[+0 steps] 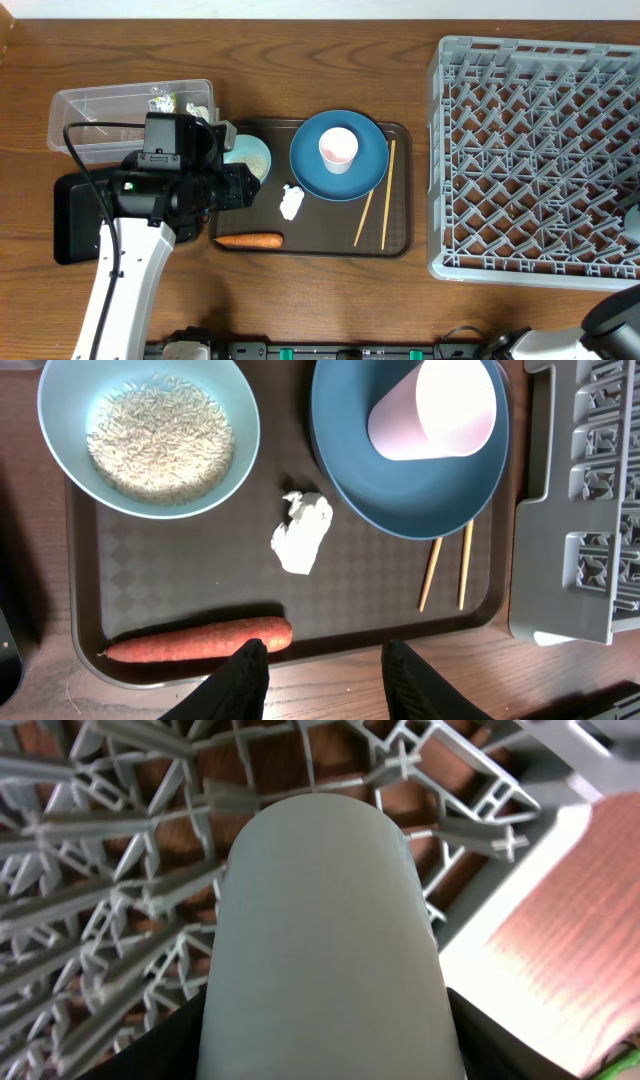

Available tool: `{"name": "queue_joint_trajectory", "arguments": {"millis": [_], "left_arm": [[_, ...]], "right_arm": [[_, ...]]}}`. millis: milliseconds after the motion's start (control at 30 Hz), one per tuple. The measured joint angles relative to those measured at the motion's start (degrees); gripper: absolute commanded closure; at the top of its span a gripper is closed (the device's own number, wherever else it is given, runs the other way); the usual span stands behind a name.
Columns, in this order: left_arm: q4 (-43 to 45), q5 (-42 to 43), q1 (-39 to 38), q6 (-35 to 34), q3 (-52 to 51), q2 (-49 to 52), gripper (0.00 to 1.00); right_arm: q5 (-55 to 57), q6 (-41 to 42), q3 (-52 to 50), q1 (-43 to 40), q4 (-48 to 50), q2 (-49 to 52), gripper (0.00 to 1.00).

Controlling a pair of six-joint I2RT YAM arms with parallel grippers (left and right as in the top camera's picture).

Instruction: Sort waste into correct bins and load items into the dishwasher rack

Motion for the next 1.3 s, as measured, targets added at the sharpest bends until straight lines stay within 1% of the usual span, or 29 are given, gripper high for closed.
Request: {"name": "queue_joint_trajectory", "arguments": {"millis": [100,133,167,200,267,300,400,467,500,567,767,900,967,1067,1167,1267,1300], "left_arm": [[-0.2,0.0,0.0,0.0,0.0,0.0,0.60],[-0.3,0.0,0.0,0.0,0.0,0.0,0.60],[-0.4,0.0,0.0,0.0,0.0,0.0,0.60],[-0.4,0.0,0.0,0.0,0.0,0.0,0.59],[-0.4,0.0,0.0,0.0,0.0,0.0,0.59],[-0.4,0.0,0.0,0.0,0.0,0.0,0.57],[-0.4,0.0,0.0,0.2,0.0,0.0,0.55],[-0.4,0.0,0.0,0.3,0.0,0.0,0.55],[-0.4,0.0,0.0,0.3,0.0,0.0,0.55],[-0.4,0.0,0.0,0.4,0.0,0.0,0.55],[0.2,0.0,0.0,0.5,0.0,0.0,0.55],[4.0,0.0,0.0,0.4,0.0,0.0,0.54],[7.3,0.0,-0.1,0.5,0.0,0.0,0.55],[12.3,-0.1,-1.2,0.5,0.0,0.2,0.54],[18.1,-0.1,-4.1,0.5,0.0,1.8,0.54],[23.4,-1.4,-7.9,0.4,0.1,5.9,0.54],[24.8,-2.0,-9.1,0.4,0.1,7.8,0.54]], "right_arm": [[0.0,0.2,0.0,0.0,1.1,1.7,0.87],[0.0,0.2,0.0,0.0,1.2,1.9,0.84],[0.0,0.2,0.0,0.0,1.1,2.3,0.78],[0.0,0.2,0.0,0.0,1.1,2.5,0.69],[-0.1,0.2,0.0,0.0,1.1,3.2,0.43],[-0.2,0.2,0.0,0.0,1.1,3.5,0.32],[-0.4,0.7,0.0,0.0,1.2,4.3,0.15],[-0.8,0.8,0.0,0.0,1.6,4.4,0.06],[-1.1,0.8,0.0,0.0,1.7,4.4,0.04],[-2.0,0.8,0.0,0.0,1.8,4.4,0.02],[-7.6,0.6,0.5,0.0,0.6,4.4,0.07],[-12.0,0.1,1.5,1.0,0.3,2.8,0.06],[-13.4,-0.6,1.6,2.6,-0.3,0.8,0.05],[-15.0,-2.6,1.7,7.8,-1.5,-4.1,0.03],[-16.2,-4.5,2.1,14.1,-1.5,-8.2,0.01],[-16.9,-6.6,2.6,22.1,-2.0,-10.9,0.01],[-17.2,-7.2,2.7,23.6,-2.3,-11.3,0.02]]}}
